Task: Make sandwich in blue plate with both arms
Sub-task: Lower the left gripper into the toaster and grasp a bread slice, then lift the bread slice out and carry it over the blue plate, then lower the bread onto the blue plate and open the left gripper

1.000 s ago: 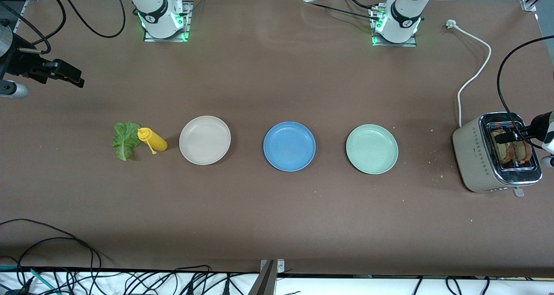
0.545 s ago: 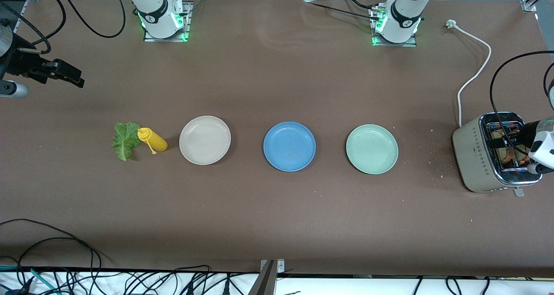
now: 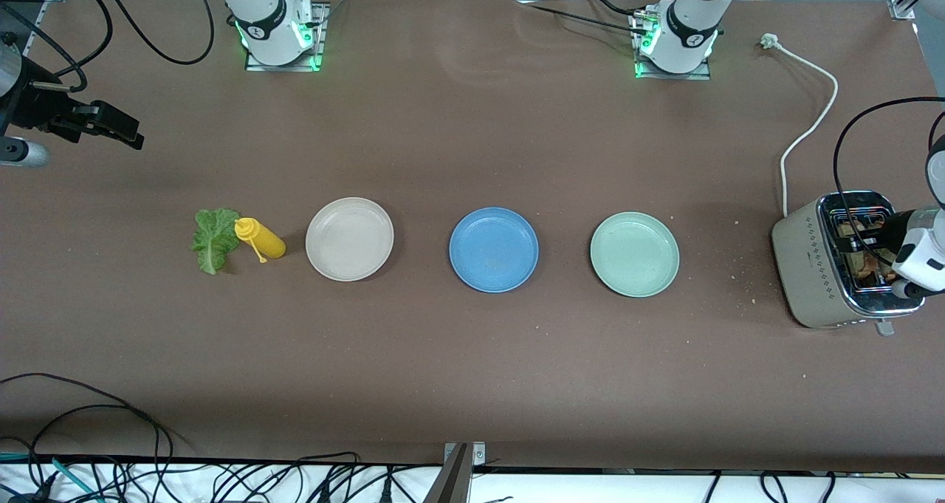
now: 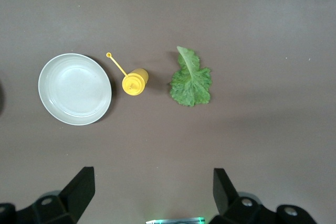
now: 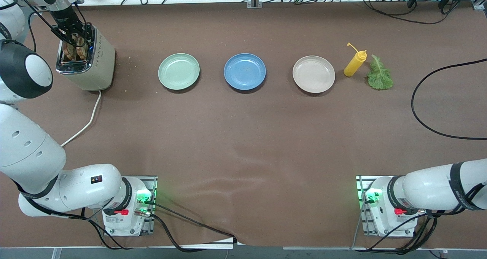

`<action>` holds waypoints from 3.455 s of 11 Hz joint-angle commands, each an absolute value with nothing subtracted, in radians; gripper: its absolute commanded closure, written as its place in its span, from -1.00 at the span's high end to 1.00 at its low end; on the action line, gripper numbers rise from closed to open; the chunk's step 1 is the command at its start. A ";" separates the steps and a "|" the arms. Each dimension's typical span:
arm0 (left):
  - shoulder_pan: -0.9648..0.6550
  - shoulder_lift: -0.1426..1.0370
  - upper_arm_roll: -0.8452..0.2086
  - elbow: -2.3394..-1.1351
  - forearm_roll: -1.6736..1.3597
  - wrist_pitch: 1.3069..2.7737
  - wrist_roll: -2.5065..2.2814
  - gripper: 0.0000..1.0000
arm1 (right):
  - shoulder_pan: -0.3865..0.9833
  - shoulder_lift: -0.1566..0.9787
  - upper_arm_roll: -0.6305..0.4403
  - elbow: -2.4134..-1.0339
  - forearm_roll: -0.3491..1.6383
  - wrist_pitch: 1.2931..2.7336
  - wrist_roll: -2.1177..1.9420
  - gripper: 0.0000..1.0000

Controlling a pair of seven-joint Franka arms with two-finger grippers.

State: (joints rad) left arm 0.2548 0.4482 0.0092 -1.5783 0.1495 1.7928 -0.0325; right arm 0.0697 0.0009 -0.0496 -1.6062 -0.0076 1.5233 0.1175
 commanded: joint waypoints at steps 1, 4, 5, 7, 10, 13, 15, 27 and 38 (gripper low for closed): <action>0.261 0.457 0.003 -1.557 0.178 1.770 -0.017 -1.00 | 0.067 0.006 -0.048 -1.583 -0.005 1.503 0.124 1.00; 0.262 0.439 0.002 -1.543 0.178 1.770 -0.006 -1.00 | 0.067 0.006 -0.048 -1.583 -0.006 1.503 0.126 1.00; 0.262 0.414 0.003 -1.543 0.178 1.770 0.000 -1.00 | 0.067 0.006 -0.048 -1.583 -0.005 1.503 0.126 1.00; 0.264 0.341 0.002 -1.542 0.173 1.720 0.041 -1.00 | 0.067 0.006 -0.048 -1.583 -0.005 1.503 0.126 1.00; 0.268 0.198 0.002 -1.543 0.172 1.535 0.086 -1.00 | 0.067 0.006 -0.048 -1.583 -0.005 1.503 0.124 1.00; 0.268 0.098 0.000 -1.555 0.032 1.392 0.052 -1.00 | 0.067 0.006 -0.049 -1.583 -0.005 1.503 0.124 1.00; 0.265 0.089 -0.014 -1.598 -0.139 1.381 -0.093 -1.00 | 0.067 0.006 -0.049 -1.585 -0.005 1.503 0.124 1.00; 0.106 0.335 -0.640 -1.841 -0.462 2.377 -0.923 -1.00 | 0.066 0.006 -0.052 -1.585 -0.005 1.503 0.124 1.00; -0.116 0.635 -0.595 -1.783 -0.437 2.726 -0.966 -1.00 | 0.064 0.005 -0.052 -1.588 -0.005 1.493 0.127 1.00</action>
State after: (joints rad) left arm -0.0833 0.5925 -0.6161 -1.8242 -0.4371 2.7169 -0.9794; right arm 0.0676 0.0061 -0.0538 -1.6002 -0.0075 1.5182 0.1180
